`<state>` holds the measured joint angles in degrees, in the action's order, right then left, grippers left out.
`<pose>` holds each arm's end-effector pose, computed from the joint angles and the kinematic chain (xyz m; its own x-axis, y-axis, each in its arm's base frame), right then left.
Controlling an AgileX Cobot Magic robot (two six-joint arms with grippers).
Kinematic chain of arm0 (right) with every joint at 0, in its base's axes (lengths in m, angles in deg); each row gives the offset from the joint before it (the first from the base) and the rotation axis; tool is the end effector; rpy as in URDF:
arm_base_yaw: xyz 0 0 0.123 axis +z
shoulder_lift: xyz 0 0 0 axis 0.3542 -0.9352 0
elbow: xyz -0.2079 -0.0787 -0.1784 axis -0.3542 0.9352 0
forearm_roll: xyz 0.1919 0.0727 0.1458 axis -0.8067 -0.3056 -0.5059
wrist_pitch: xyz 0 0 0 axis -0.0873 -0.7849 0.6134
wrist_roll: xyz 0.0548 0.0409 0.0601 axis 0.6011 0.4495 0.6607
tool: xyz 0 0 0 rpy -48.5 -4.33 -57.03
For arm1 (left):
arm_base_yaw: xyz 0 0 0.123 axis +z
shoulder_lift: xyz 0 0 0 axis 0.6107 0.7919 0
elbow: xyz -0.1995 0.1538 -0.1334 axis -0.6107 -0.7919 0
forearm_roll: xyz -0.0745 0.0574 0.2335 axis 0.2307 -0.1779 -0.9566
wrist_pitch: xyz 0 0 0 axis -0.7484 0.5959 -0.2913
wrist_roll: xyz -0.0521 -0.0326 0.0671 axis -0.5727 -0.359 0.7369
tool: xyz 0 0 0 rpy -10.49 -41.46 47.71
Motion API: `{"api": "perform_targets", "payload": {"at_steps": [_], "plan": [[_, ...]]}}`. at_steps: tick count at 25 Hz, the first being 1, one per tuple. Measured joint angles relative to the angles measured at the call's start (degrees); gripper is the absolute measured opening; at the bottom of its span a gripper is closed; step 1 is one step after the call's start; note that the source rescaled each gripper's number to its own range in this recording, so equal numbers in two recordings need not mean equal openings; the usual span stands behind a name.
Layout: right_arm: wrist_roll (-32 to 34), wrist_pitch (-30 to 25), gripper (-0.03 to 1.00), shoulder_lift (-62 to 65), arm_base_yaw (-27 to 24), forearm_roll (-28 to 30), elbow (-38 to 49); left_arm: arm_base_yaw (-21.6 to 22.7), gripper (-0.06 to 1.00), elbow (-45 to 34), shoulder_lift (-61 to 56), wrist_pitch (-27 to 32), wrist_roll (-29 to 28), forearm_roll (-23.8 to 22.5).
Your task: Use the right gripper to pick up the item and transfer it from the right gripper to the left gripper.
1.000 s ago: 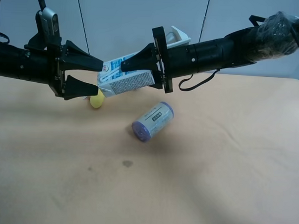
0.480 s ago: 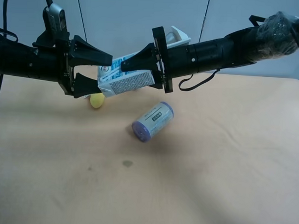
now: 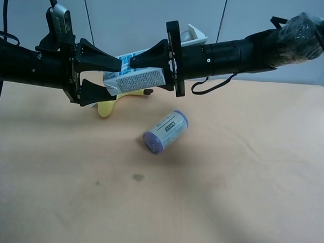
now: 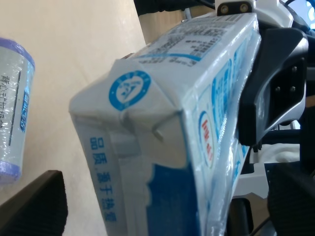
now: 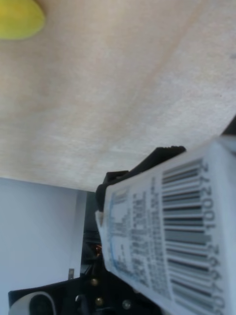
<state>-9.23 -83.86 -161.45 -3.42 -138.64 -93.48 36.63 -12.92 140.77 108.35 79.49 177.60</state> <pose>0.3544 0.1982 0.2094 -0.9715 0.0062 -0.2371 -0.2309 0.2042 0.9513 0.3176 -0.0906 0.1927 -0.9322 -0.1070 -0.3457 0.2942 0.3323 -0.8961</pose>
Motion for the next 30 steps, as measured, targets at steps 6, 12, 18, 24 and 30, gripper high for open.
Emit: {"api": "perform_targets", "payload": {"at_steps": [6,12,18,24,30], "plan": [[-1.7,0.0,0.0,0.0,0.6,-2.5,0.0,0.0,0.98,0.0,0.0,0.0,0.0,0.1],[-1.9,0.0,0.0,0.0,0.7,-3.1,0.0,0.0,0.98,0.0,0.0,0.0,0.0,1.9],[-2.1,0.0,0.0,0.0,0.7,-3.2,0.0,-1.5,0.98,0.0,0.0,-0.1,0.0,2.0],[-2.1,0.0,0.0,0.0,0.7,-3.3,0.0,-3.4,0.98,0.0,0.0,0.0,0.0,2.4],[-2.1,0.0,0.0,0.0,0.7,-3.3,0.0,-3.4,0.97,0.0,0.0,-0.1,0.0,2.9]]}}
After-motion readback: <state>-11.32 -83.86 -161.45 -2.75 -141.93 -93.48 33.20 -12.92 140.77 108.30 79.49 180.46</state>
